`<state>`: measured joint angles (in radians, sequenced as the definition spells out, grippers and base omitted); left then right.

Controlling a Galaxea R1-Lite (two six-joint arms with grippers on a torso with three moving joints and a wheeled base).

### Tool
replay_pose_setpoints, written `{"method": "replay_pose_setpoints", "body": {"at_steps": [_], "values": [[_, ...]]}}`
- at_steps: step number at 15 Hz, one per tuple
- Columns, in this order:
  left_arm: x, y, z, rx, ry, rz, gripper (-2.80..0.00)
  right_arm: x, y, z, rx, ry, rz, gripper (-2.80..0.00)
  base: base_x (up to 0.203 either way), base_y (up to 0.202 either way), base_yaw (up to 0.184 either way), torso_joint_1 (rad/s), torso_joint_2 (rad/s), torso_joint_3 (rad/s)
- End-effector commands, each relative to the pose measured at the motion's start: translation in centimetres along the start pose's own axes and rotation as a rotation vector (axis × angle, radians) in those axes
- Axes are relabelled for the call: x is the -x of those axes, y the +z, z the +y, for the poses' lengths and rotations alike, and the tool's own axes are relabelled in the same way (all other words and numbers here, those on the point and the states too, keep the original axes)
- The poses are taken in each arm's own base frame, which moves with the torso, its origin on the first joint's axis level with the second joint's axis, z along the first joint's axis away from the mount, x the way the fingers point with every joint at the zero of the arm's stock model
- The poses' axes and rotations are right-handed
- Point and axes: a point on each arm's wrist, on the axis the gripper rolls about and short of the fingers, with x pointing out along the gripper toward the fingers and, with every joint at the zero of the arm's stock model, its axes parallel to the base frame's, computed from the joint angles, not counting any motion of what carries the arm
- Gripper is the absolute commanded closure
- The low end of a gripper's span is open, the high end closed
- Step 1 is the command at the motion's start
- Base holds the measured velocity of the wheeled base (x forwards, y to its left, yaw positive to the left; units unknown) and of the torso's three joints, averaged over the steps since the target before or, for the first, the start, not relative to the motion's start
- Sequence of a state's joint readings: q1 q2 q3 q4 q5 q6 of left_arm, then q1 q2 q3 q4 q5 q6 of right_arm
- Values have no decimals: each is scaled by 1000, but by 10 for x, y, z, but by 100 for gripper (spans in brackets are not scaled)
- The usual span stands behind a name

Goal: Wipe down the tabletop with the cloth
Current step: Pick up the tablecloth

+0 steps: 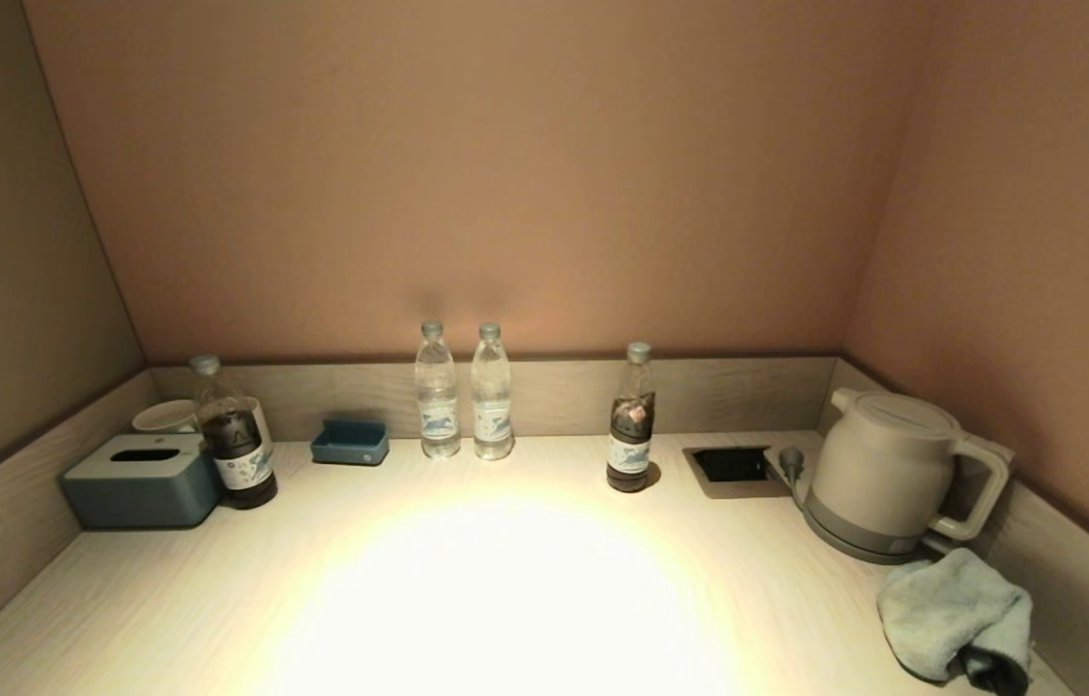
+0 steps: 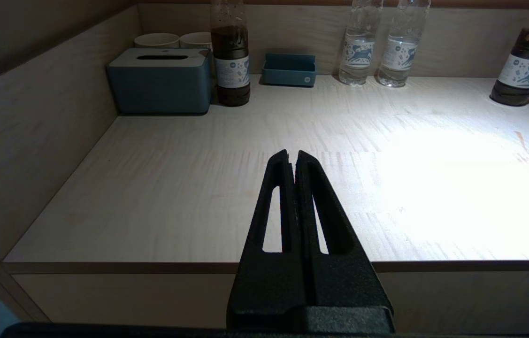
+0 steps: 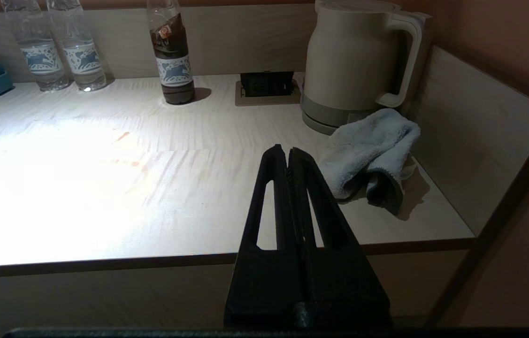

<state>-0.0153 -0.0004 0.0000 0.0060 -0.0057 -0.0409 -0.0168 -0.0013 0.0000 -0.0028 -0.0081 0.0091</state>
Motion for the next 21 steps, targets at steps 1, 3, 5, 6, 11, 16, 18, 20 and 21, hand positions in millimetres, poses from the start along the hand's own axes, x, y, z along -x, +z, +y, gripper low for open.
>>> {"method": "replay_pose_setpoints", "body": {"at_steps": [1,3,5,6,11,16,18,20,21], "values": [[0,0,0,1,0,1,0,0,0,0,15,-1,1,0,0,0,0,0,0,0],[0,0,0,1,0,0,0,1,2,0,26,-1,-7,0,0,0,0,0,0,0],[0,0,0,1,0,1,0,3,11,0,27,-2,-30,0,0,0,0,0,0,0],[0,0,0,1,0,1,0,5,14,0,28,-2,-32,0,0,0,0,0,0,0],[0,0,0,1,0,1,0,7,49,0,72,6,121,0,0,0,0,0,0,0],[0,0,0,1,0,1,0,-49,72,1,43,8,403,0,0,0,0,0,0,0],[0,0,0,1,0,1,0,-86,73,0,-13,-34,551,0,0,0,0,0,0,0],[0,0,0,1,0,1,0,-124,69,-3,-64,-111,677,0,0,0,0,0,0,0],[0,0,0,1,0,1,0,-141,67,-6,-87,-153,716,0,0,0,0,0,0,0]]}}
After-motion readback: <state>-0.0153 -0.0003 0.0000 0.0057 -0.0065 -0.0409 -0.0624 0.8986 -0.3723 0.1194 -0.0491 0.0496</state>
